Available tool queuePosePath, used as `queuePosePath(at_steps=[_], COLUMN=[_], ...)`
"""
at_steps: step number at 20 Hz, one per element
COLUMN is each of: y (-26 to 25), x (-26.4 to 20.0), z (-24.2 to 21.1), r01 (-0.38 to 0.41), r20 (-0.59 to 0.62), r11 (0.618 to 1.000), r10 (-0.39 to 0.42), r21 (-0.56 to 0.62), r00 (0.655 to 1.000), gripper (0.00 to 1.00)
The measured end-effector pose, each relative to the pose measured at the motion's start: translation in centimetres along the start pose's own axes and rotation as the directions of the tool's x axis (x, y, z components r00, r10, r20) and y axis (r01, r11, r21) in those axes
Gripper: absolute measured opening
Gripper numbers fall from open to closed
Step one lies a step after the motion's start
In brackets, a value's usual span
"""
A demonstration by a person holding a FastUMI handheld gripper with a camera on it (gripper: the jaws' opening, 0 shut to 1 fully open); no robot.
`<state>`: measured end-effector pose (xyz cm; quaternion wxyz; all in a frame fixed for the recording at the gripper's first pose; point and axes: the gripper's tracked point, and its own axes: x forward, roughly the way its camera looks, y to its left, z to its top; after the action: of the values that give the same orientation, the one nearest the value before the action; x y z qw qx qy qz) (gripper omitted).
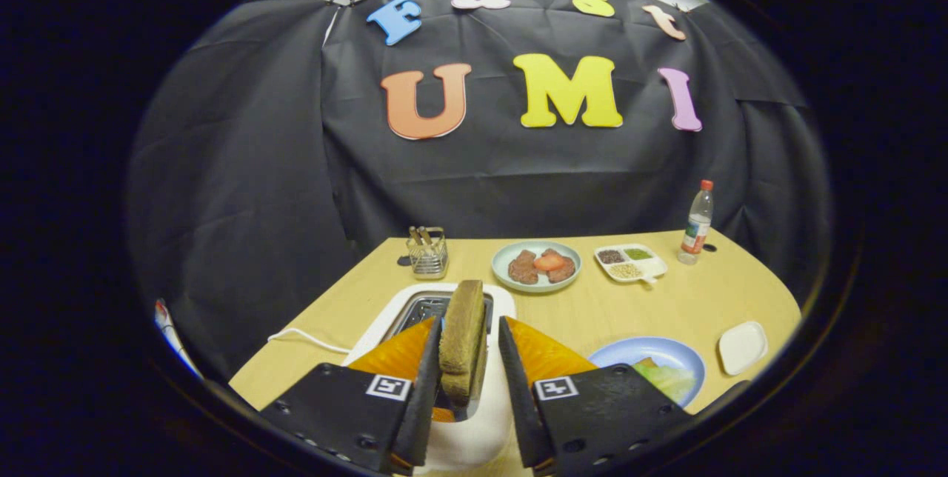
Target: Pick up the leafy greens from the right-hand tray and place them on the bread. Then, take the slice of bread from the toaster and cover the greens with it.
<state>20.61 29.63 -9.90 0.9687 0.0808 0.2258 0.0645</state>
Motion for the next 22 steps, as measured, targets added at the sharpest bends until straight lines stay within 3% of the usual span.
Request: queuePosePath(at_steps=[1, 2, 5, 7, 9, 22], y=[0.0, 0.2, 0.5, 0.5, 0.4, -3.0], x=[-0.2, 0.0, -0.4, -0.9, -1.4, -10.0], z=[-0.1, -0.1, 0.1, 0.5, 1.5, 9.4], r01=[-0.011, -0.01, -0.025, -0.037, -0.05, -0.14], r20=[-0.006, -0.008, -0.006, 0.01, 0.033, 0.207], r11=[1.0, 1.0, 1.0, 0.999, 0.998, 0.987], r10=[0.011, 0.01, 0.025, 0.037, 0.048, 0.12], r21=[0.011, 0.011, 0.004, 0.015, 0.038, 0.085], r00=[1.0, 1.0, 1.0, 0.999, 0.998, 0.971], gripper=[0.29, 0.19, 0.08, 0.08, 0.0, 0.0])
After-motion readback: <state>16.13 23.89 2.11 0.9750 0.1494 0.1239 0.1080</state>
